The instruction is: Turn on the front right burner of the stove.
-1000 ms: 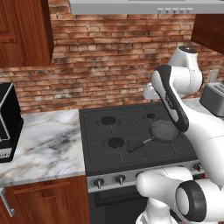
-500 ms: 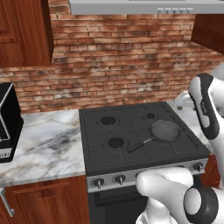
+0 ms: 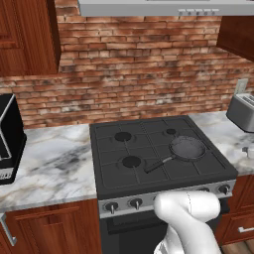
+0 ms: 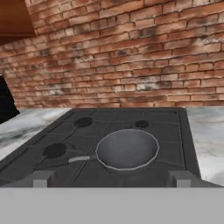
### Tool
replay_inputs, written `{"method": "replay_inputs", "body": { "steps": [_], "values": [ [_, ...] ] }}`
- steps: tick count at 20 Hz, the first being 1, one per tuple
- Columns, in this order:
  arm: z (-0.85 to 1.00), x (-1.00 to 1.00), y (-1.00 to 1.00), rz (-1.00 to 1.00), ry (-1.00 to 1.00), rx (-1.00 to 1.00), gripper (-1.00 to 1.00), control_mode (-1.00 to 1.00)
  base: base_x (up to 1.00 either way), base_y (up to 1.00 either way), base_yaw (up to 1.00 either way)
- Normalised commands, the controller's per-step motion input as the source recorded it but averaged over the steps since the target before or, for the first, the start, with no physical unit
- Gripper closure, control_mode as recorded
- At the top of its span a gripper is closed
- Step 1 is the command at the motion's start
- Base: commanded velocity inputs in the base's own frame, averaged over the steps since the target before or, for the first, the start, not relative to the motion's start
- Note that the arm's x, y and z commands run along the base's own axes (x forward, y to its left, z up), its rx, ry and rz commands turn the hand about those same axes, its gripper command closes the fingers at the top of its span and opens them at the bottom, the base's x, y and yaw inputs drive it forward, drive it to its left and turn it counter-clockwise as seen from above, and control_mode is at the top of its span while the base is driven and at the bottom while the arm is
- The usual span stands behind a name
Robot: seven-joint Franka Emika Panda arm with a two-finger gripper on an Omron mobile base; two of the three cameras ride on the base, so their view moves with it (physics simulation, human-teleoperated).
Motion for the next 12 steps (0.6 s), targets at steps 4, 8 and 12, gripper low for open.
{"method": "replay_inputs", "body": {
  "steps": [4,8,12],
  "values": [
    [-0.37,-0.18,-0.58,0.00,-0.12,0.00,-1.00,-1.00,0.00,0.00,0.00],
    [0.00,0.00,0.00,0.00,0.00,0.00,-1.00,-1.00,0.00,0.00,0.00],
    [-0.29,0.00,-0.01,0.00,0.00,0.00,-1.00,-1.00,0.00,0.00,0.00]
  ]
}}
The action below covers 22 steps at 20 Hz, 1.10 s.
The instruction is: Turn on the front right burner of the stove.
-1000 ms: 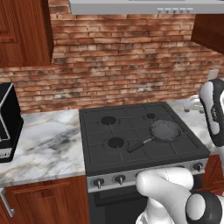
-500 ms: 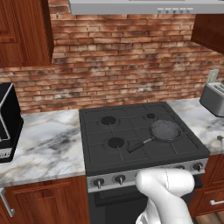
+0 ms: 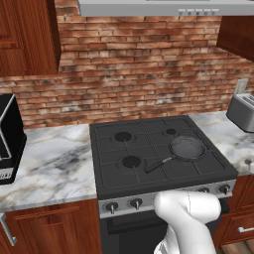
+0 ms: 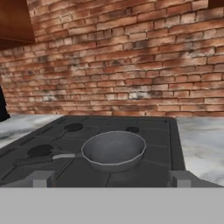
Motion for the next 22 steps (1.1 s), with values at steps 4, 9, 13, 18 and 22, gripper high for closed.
{"method": "replay_inputs", "body": {
  "steps": [4,9,13,18,22],
  "values": [
    [-0.89,0.00,-0.07,0.00,0.00,0.00,-1.00,-1.00,0.00,0.00,0.00],
    [-0.97,-0.03,0.00,0.00,-0.02,-0.02,-1.00,-1.00,0.00,0.00,0.00],
    [-1.00,-0.02,0.00,0.00,-0.01,-0.04,-1.00,-1.00,0.00,0.00,0.00],
    [-0.97,0.00,0.00,0.00,0.00,-0.06,-1.00,-1.00,0.00,0.00,0.00],
    [-0.49,0.00,0.00,0.00,0.00,-0.03,-1.00,-1.00,0.00,0.00,0.00]
  ]
}}
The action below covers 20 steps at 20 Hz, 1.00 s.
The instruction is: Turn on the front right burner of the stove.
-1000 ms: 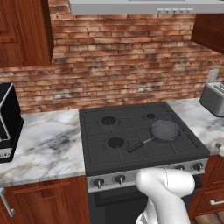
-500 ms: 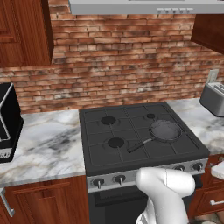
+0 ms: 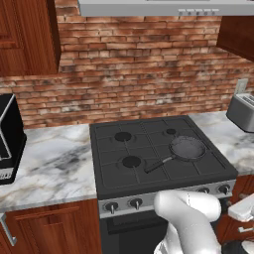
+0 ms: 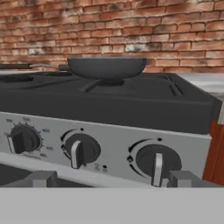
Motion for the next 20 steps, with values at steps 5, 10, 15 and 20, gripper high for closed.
{"method": "replay_inputs", "body": {
  "steps": [5,10,15,20],
  "values": [
    [0.00,0.03,0.00,0.00,0.01,0.00,-1.00,-1.00,0.00,0.00,0.00],
    [-0.01,0.30,-0.03,0.00,0.00,0.00,-1.00,-1.00,0.00,0.00,0.00],
    [-0.18,0.40,0.00,-0.02,0.00,0.00,-1.00,-1.00,0.00,0.00,0.00],
    [-0.31,0.23,-0.14,-0.02,0.00,0.00,-1.00,-1.00,0.00,0.00,0.00]
  ]
}}
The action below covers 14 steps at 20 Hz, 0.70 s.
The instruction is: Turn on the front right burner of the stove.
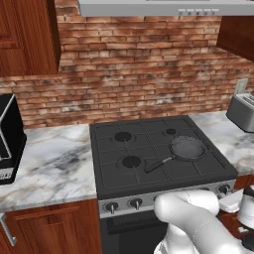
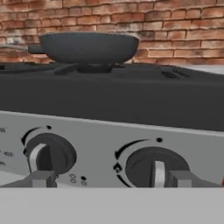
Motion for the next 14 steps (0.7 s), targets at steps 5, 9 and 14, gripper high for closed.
{"method": "replay_inputs", "body": {
  "steps": [5,9,14],
  "values": [
    [-0.30,0.16,-0.25,-0.01,0.00,0.00,-1.00,-1.00,0.00,0.00,0.00],
    [-0.25,0.18,-0.25,-0.01,0.00,0.00,-1.00,-1.00,0.00,0.00,0.00],
    [-0.12,0.18,-0.20,0.00,0.00,0.00,-1.00,-1.00,0.00,0.00,0.00]
  ]
}}
